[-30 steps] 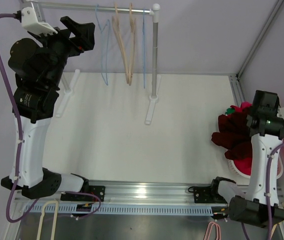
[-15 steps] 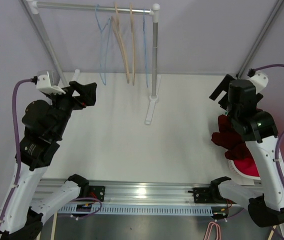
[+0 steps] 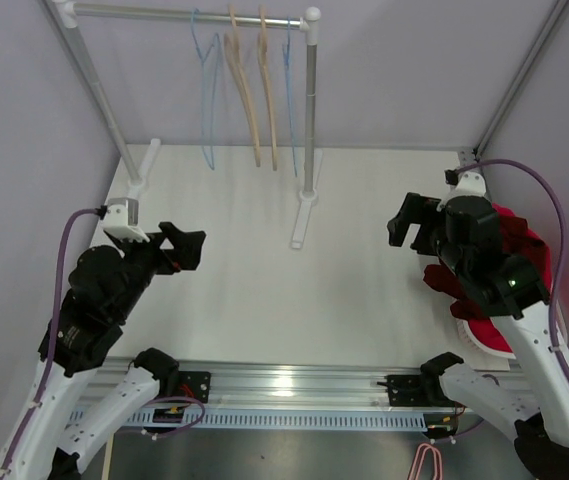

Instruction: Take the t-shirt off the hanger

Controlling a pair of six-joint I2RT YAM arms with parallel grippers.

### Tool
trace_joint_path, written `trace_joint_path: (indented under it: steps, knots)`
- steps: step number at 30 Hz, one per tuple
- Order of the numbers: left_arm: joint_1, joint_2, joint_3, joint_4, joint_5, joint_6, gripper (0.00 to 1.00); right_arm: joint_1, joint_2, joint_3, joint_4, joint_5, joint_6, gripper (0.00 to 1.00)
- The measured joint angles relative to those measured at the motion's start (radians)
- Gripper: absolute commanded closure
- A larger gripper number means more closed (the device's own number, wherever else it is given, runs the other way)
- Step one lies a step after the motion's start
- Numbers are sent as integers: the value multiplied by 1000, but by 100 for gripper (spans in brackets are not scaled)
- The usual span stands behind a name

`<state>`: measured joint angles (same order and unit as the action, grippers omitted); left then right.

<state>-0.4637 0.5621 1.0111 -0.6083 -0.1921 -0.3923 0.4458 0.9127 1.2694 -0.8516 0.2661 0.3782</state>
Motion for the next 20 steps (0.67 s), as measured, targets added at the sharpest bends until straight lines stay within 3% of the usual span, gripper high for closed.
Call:
trace_joint_path:
  steps: [8, 20]
  knots:
    - [-1, -178, -74, -61, 11, 1, 1, 0, -113, -32, -3, -87, -43, 1]
    - [-1, -193, -98, -108, 7, 19, 1, 0, -124, -32, -3, -105, -66, 1]
